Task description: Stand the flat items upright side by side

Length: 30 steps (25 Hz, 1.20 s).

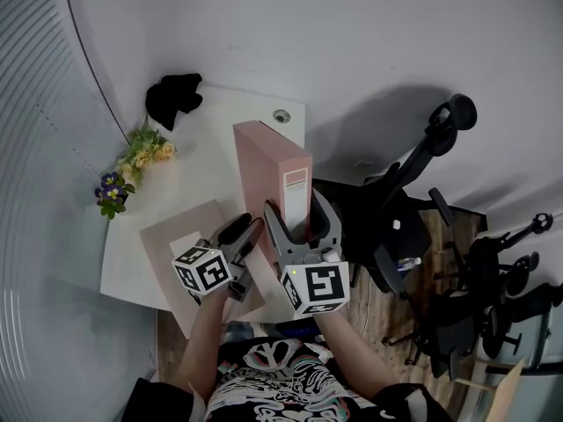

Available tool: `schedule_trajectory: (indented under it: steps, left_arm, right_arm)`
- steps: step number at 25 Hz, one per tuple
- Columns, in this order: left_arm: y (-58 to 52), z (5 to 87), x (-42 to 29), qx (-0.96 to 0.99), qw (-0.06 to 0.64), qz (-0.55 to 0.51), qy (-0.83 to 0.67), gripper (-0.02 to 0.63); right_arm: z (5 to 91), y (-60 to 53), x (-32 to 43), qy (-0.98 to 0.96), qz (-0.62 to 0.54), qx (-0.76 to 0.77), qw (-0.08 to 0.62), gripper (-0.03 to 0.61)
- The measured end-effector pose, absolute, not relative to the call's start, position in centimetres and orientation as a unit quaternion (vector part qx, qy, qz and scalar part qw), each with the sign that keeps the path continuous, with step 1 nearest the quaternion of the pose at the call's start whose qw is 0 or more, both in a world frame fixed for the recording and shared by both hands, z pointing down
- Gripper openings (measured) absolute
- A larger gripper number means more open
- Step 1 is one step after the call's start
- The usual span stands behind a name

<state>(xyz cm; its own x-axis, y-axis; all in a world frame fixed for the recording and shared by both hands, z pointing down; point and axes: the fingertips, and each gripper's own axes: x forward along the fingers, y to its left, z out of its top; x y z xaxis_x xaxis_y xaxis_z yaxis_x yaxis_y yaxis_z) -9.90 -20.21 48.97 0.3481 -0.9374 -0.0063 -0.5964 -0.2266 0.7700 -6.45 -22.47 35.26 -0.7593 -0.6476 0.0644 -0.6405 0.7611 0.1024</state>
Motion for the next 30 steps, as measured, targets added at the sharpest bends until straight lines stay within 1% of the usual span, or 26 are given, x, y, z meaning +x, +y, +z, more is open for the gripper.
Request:
schedule_trajectory:
  steps: [10, 15, 19, 30]
  left_arm:
    - [-20.0, 49.3, -9.6, 0.743, 0.359, -0.243, -0.51, 0.156]
    - [-19.9, 49.9, -9.6, 0.74, 0.365, -0.23, -0.516, 0.151]
    - [-19.9, 51.1, -9.6, 0.736, 0.368, -0.198, -0.533, 0.102]
    - [-19.3, 54.7, -9.2, 0.728, 0.401, -0.182, -0.525, 0.104]
  right_arm:
    - [35.9, -21.4, -5.3, -0.936, -0.012, 0.352, 0.024, 0.302]
    - [37.2, -20.7, -4.3, -0.935, 0.007, 0.351, 0.045, 0.301]
    - [39.8, -19.7, -3.5, -0.932, 0.027, 0.352, 0.085, 0.301]
    - [44.9, -17.5, -1.6, -0.921, 0.055, 0.359, 0.141, 0.302]
